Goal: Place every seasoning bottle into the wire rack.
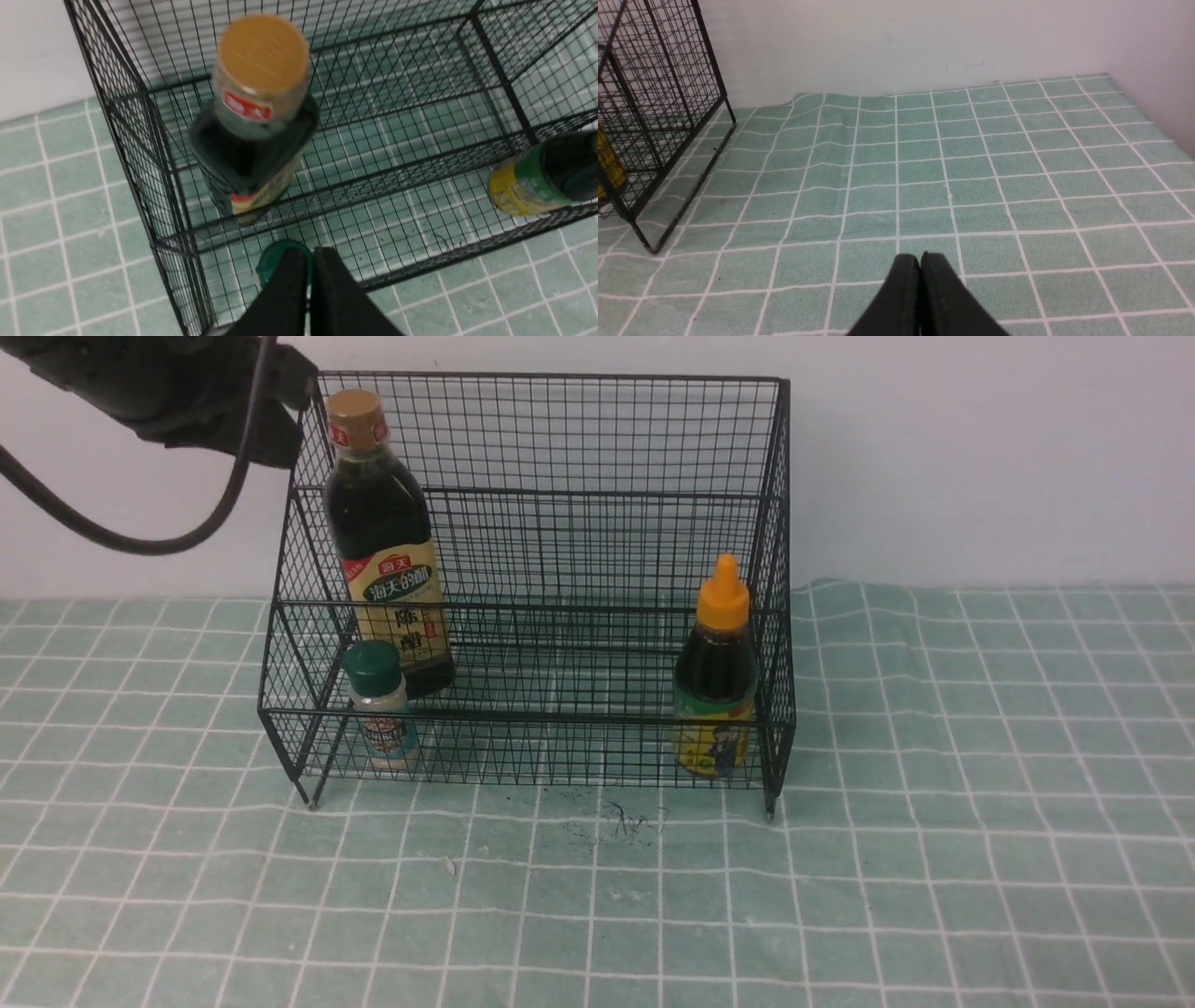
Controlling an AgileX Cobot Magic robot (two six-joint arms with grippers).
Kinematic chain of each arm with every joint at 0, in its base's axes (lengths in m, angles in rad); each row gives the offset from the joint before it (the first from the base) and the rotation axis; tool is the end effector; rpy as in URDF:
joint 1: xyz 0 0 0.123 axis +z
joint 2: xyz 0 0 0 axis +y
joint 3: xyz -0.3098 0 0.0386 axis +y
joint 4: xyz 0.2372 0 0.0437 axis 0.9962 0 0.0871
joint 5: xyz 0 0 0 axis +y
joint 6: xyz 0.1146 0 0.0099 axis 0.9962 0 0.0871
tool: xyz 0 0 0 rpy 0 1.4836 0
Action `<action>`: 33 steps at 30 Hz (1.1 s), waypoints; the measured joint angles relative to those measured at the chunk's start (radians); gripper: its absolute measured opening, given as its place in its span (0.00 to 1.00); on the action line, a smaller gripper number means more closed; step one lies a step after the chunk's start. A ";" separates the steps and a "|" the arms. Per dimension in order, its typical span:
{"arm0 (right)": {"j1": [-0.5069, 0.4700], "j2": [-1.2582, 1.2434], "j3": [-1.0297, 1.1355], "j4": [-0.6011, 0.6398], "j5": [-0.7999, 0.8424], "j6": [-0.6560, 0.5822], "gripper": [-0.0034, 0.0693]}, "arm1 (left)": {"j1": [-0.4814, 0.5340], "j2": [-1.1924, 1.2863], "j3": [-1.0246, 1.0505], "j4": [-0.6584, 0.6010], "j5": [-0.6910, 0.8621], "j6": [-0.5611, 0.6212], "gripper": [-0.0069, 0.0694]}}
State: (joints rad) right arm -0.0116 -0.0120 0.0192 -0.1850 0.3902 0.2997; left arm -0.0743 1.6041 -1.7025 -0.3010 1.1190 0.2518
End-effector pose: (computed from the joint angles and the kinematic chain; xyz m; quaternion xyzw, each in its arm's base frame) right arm 0.0366 -0.0085 0.1654 0.0770 0.8022 0.0063 0.5921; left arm 0.3449 -0.0565 0.4102 0.1328 0.9297 -0.1206 0.3217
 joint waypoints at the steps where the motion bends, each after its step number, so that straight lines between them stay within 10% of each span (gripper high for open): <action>1: 0.000 0.000 0.000 0.000 0.000 -0.005 0.03 | 0.000 0.005 0.007 -0.002 -0.004 0.000 0.08; 33: 0.000 0.000 0.000 0.000 0.000 -0.023 0.03 | -0.001 0.254 0.046 -0.002 -0.157 0.034 0.08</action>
State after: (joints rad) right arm -0.0116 -0.0120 0.0192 -0.1850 0.3902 0.2765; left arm -0.0755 1.8583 -1.6563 -0.3025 0.9622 0.2854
